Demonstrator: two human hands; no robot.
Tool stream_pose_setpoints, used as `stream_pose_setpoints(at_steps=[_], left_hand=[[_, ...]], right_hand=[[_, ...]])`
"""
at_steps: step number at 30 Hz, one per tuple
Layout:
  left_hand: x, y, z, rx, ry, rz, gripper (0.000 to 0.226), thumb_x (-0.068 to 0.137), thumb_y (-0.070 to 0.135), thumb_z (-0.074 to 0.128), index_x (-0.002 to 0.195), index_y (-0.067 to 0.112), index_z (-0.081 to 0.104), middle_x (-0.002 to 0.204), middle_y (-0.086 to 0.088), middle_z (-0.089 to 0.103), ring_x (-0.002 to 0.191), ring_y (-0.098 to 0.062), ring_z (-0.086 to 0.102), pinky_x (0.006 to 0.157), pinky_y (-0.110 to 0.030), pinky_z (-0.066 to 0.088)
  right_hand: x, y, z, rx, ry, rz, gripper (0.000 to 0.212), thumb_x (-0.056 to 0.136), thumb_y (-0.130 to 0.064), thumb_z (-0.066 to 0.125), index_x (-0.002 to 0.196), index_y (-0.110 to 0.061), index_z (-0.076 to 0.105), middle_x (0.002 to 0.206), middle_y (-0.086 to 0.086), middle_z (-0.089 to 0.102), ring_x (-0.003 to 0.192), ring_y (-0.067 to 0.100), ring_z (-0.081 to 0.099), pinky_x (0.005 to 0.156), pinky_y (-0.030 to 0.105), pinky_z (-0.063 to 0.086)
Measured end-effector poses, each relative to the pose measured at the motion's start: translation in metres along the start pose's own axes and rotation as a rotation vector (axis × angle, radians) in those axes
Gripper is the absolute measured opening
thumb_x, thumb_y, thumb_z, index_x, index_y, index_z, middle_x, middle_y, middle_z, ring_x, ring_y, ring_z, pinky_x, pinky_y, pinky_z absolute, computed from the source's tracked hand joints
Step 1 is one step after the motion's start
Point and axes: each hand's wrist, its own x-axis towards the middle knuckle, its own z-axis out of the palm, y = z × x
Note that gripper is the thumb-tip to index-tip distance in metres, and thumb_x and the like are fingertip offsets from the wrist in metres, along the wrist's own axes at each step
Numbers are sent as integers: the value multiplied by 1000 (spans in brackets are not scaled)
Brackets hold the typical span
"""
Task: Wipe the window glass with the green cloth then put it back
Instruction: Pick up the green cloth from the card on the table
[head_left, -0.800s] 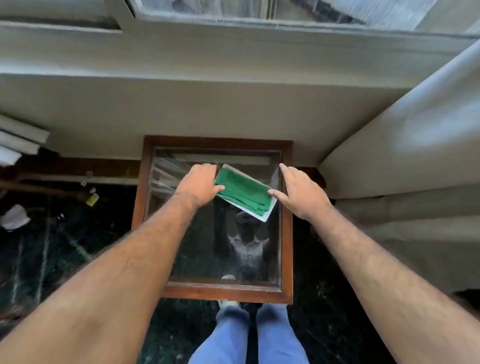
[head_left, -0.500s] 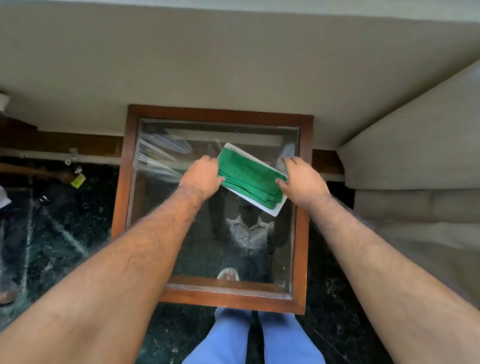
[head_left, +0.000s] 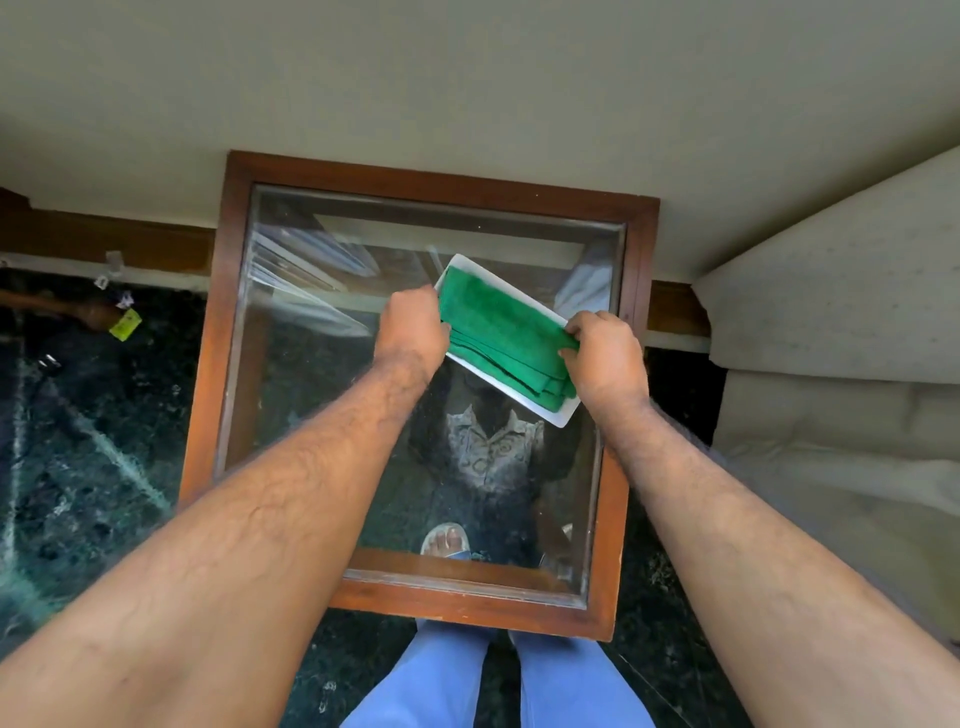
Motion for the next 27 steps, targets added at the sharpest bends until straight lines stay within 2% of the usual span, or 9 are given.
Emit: stream_pose_setpoints(at_steps=[4, 8, 11, 15, 17, 19, 22, 24, 27], left_hand=[[4, 2, 1, -144, 5, -99, 23, 93, 10, 73, 116, 9, 73, 114, -10, 76, 98, -23, 72, 88, -33, 63], [-1, 0, -8, -282, -42, -138, 15, 90, 15, 77, 105, 13, 75, 112, -7, 78, 88, -15, 70, 80, -23, 60], [-12, 0, -22, -409, -60, -154, 15, 89, 16, 78, 104, 16, 76, 110, -4, 78, 92, -15, 74, 83, -30, 65], [-31, 4, -50, -616, -98, -195, 13, 91, 14, 75, 88, 24, 68, 107, 1, 77, 90, -11, 74, 83, -31, 64], [-40, 9, -69, -768, -171, -228, 11, 94, 10, 70, 92, 20, 67, 111, -5, 77, 93, -17, 77, 86, -37, 66], [-54, 17, -93, -920, -237, -245, 8, 98, 7, 64, 100, 15, 64, 113, -10, 76, 94, -20, 78, 79, -37, 67], [-76, 34, -134, -1049, -270, -218, 10, 99, 3, 60, 107, 10, 59, 113, -13, 74, 93, -22, 78, 65, -32, 66], [-95, 47, -166, -1092, -242, -187, 21, 98, 0, 60, 116, 8, 55, 115, -12, 69, 97, -24, 76, 67, -35, 67], [-117, 69, -214, -1145, -231, -138, 31, 93, -5, 58, 120, 9, 57, 112, -9, 67, 99, -24, 72, 76, -42, 65]], right_hand=[[2, -3, 1, 169, 23, 130, 27, 96, -14, 77, 123, -15, 79, 124, 5, 71, 109, 24, 70, 101, 36, 58], [-6, -7, -11, 274, 0, 146, 20, 89, -22, 82, 110, -21, 81, 109, -4, 66, 98, 15, 67, 92, 34, 63], [-14, -9, -30, 417, -57, 135, 7, 88, -22, 80, 90, -23, 73, 104, -4, 72, 99, 15, 69, 82, 30, 61], [-27, -13, -65, 586, -92, 126, 9, 93, -20, 73, 87, -22, 67, 104, -1, 74, 104, 18, 72, 76, 28, 62], [-34, -15, -86, 640, -88, 125, 13, 94, -18, 73, 87, -24, 65, 108, -1, 75, 105, 15, 73, 68, 23, 58], [-45, -18, -112, 699, -84, 123, 16, 94, -15, 76, 92, -27, 66, 108, -4, 75, 105, 13, 74, 66, 21, 58], [-59, -24, -153, 789, -97, 119, 25, 92, -9, 79, 107, -27, 71, 112, 0, 77, 105, 19, 76, 79, 35, 65], [-74, -29, -189, 830, -89, 74, 31, 89, -4, 81, 113, -23, 75, 111, 4, 78, 103, 22, 77, 91, 40, 65], [-96, -38, -243, 871, -68, 10, 32, 86, 1, 82, 102, -26, 77, 106, 6, 80, 97, 23, 77, 92, 39, 63]])
